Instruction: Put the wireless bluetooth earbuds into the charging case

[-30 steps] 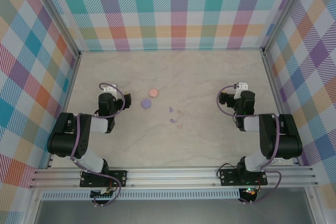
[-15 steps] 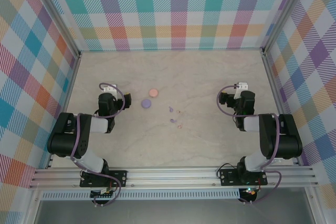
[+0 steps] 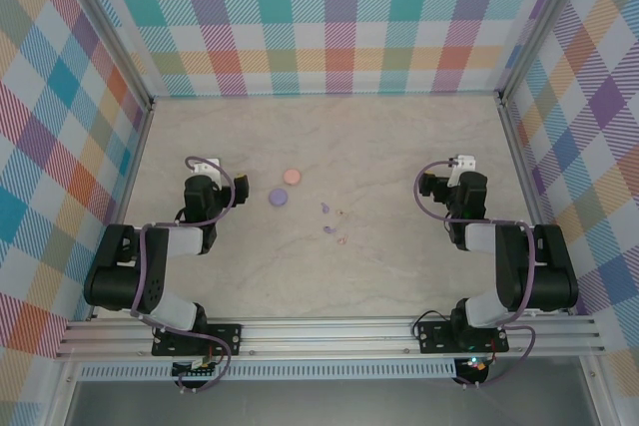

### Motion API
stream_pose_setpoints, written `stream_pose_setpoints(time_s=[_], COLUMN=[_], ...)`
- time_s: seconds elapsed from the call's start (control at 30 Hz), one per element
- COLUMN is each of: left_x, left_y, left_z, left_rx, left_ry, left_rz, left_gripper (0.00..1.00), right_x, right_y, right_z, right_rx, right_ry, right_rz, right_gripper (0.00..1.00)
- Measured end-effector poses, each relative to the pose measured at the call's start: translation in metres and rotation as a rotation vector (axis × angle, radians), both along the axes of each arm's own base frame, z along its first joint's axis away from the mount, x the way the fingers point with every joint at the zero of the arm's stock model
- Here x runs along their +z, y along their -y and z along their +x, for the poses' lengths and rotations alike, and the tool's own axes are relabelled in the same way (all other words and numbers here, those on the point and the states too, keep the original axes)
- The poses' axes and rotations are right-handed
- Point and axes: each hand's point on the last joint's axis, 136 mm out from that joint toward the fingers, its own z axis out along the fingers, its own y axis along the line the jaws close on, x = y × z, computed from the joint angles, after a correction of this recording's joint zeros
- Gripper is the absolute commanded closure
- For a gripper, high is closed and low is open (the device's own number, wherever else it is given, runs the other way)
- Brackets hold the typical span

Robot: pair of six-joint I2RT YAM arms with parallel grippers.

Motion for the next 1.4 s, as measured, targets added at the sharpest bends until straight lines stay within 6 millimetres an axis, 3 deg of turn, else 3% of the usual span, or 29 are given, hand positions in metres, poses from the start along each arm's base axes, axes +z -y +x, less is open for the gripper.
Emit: stream_pose_setpoints(time_s=[0.4,0.7,0.87,1.0,1.17,1.4], left_x=[0.006,0.043,0.075,0.080,0.072,0.033], left_y=[-0.001,0.001,0.012,0.022,0.044,0.089], left_z=[-0.006,-0.017,-0.010,-0.013,-0.009,-0.005], left_rx=[0.003,-0.001,-0.030,-0.049,-0.095,-0.204], left_ry=[-0.006,-0.022,-0.046,-0.123,-0.274,-0.516], left_rz=[0.001,-0.036,-0.112,-0.197,-0.246,-0.286], left_gripper=[0.00,0.00,0.00,0.02,0.06,0.19], right_x=[0.002,0.041,0.046,0.042,0.033,0.000], right_y=[0.008,0.007,-0.003,-0.021,-0.060,-0.114], right_z=[-0.008,0.000,-0.006,-0.019,-0.034,-0.060], right_rx=[-0.054,-0.093,-0.080,-0.031,0.095,0.235], right_ry=[-0.034,-0.134,-0.249,-0.365,-0.499,-0.691], right_rz=[0.001,0.087,0.171,0.263,0.359,0.415], right_gripper=[0.00,0.00,0.00,0.00,0.00,0.00])
